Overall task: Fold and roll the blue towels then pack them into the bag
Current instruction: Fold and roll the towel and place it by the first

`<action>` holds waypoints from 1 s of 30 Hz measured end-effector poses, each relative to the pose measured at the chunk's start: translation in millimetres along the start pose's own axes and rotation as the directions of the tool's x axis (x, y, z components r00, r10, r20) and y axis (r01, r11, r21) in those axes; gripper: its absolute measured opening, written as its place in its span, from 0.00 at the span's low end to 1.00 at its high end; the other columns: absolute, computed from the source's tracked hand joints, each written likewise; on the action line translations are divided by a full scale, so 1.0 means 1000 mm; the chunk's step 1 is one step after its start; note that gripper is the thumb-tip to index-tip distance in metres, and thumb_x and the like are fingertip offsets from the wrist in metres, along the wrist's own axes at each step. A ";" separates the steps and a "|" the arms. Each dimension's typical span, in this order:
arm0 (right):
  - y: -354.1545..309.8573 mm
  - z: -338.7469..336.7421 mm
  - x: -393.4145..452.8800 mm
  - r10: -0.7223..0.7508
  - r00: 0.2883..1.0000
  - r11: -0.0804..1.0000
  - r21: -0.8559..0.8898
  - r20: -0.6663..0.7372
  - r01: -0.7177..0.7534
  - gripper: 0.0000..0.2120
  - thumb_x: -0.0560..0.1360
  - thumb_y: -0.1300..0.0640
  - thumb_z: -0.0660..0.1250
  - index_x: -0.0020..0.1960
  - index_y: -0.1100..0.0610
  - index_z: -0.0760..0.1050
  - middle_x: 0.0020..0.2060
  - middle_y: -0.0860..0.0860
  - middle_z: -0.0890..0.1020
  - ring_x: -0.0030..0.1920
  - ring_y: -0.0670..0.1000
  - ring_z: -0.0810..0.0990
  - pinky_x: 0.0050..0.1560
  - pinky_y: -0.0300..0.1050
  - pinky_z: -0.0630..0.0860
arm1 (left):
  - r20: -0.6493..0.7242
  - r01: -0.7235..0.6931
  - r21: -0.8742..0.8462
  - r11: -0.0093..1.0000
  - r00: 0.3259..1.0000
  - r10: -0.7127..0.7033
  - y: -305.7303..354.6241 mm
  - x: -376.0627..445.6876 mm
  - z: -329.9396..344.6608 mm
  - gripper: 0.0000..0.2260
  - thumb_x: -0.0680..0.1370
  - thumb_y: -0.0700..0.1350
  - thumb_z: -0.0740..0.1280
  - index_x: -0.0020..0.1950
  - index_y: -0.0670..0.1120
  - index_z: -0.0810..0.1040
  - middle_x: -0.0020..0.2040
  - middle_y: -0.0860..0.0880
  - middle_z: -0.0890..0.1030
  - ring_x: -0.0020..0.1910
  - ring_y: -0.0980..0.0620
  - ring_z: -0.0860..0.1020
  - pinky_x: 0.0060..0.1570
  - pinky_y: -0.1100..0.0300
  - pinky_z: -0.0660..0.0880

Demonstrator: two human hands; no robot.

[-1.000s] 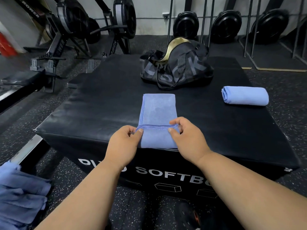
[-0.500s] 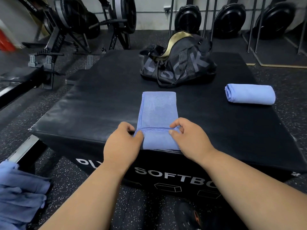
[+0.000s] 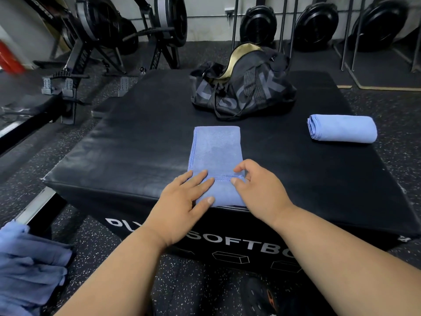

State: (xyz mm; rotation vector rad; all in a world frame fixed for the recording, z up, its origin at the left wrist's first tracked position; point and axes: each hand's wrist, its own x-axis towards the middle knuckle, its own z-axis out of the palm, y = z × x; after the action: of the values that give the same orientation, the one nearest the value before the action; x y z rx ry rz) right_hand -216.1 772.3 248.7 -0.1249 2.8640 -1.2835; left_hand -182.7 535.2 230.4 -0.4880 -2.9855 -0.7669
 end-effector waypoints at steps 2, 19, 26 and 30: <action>0.000 0.001 -0.005 -0.044 0.998 0.998 -0.046 -0.036 0.043 0.04 0.81 0.50 0.66 0.55 0.42 0.75 0.44 0.41 0.74 0.43 0.43 0.76 0.43 0.41 0.70 | 0.049 -0.005 -0.005 1.000 0.999 0.005 -0.007 -0.001 -0.004 0.34 0.77 0.71 0.63 0.82 0.62 0.66 0.82 0.68 0.57 0.83 0.60 0.50 0.81 0.60 0.51; 0.023 -0.023 -0.034 -0.334 0.875 0.876 -0.226 0.352 0.426 0.36 0.73 0.35 0.63 0.80 0.39 0.65 0.80 0.39 0.66 0.80 0.45 0.61 0.82 0.52 0.53 | 0.103 0.134 -0.214 0.968 0.988 -0.114 0.015 -0.023 -0.038 0.13 0.85 0.52 0.65 0.68 0.66 0.79 0.67 0.68 0.79 0.74 0.57 0.72 0.75 0.54 0.67; 0.018 -0.035 -0.039 -0.257 0.951 0.966 0.066 0.174 0.250 0.12 0.80 0.51 0.69 0.62 0.39 0.81 0.56 0.32 0.83 0.59 0.39 0.80 0.61 0.41 0.76 | 0.028 0.290 -0.435 0.852 0.951 -0.309 0.027 -0.036 -0.040 0.11 0.82 0.59 0.67 0.52 0.55 0.85 0.47 0.54 0.87 0.47 0.56 0.82 0.56 0.46 0.80; 0.014 -0.027 -0.038 -0.117 0.992 0.934 0.346 0.057 0.090 0.10 0.79 0.52 0.73 0.59 0.42 0.82 0.50 0.40 0.86 0.52 0.41 0.83 0.58 0.39 0.77 | -0.020 0.304 -0.541 0.784 0.927 -0.374 0.026 -0.034 -0.037 0.15 0.84 0.58 0.66 0.52 0.48 0.84 0.47 0.50 0.87 0.45 0.53 0.81 0.54 0.48 0.78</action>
State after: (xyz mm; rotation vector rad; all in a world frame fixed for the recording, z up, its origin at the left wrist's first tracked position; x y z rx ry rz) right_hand -180.5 804.3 255.1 -0.3182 2.5513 -1.7325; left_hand -144.0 529.5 271.9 0.1185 -2.7354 -1.6090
